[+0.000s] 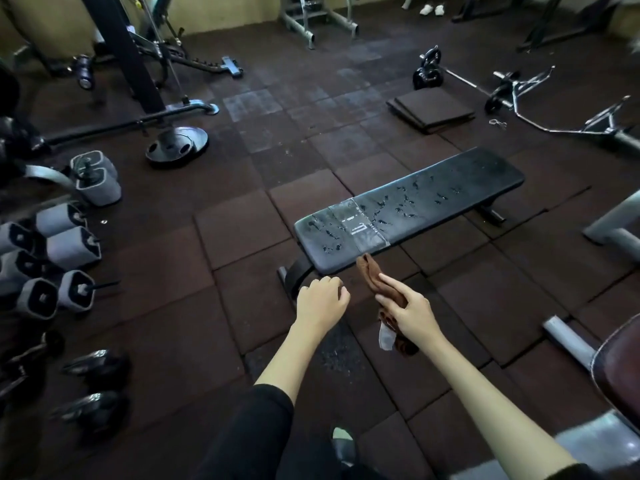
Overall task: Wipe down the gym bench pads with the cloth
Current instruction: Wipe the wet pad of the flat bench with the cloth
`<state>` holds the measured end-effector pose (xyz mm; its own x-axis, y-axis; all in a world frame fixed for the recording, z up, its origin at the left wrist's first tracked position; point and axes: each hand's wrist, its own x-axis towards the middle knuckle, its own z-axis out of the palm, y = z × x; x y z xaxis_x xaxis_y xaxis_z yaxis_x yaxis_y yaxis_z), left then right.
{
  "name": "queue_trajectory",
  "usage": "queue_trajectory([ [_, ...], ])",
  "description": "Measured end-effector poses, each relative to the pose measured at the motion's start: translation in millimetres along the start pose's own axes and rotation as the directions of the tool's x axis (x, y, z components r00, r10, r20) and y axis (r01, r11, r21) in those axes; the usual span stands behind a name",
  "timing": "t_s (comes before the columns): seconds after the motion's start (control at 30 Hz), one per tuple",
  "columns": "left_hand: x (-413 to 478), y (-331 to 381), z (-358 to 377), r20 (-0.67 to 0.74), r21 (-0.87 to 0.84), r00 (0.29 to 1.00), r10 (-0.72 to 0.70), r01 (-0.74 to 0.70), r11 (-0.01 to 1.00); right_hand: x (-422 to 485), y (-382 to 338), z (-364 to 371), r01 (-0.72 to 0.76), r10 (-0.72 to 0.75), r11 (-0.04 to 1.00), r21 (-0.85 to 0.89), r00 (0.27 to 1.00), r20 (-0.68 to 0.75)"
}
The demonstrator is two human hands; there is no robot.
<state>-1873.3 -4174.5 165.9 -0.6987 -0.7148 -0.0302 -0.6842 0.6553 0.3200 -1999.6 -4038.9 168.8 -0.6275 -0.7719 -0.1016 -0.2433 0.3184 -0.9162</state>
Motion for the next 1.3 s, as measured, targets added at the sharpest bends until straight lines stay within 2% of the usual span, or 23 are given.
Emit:
queue_trajectory([
  [0.43, 148, -11, 3, 0.034, -0.005, 0.999, 0.026, -0.025, 1.0, 146, 0, -8, -0.041, 0.041, 0.999, -0.011, 0.999, -0.031],
  [0.8, 239, -23, 1, 0.042, -0.005, 0.999, -0.003, 0.003, 1.0, 246, -2, -10, -0.045, 0.047, 0.997, -0.058, 0.998, 0.035],
  [1.07, 279, -8, 17, 0.01, -0.027, 0.988, -0.157, 0.157, 0.987, 317, 13, -33, 0.027, -0.017, 0.998, -0.065, 0.989, 0.148],
  [1.3, 303, 35, 55, -0.017, -0.11, 0.924, -0.382, 0.378, 0.919, 369, 46, -77, 0.088, -0.055, 0.991, -0.102, 0.956, 0.289],
])
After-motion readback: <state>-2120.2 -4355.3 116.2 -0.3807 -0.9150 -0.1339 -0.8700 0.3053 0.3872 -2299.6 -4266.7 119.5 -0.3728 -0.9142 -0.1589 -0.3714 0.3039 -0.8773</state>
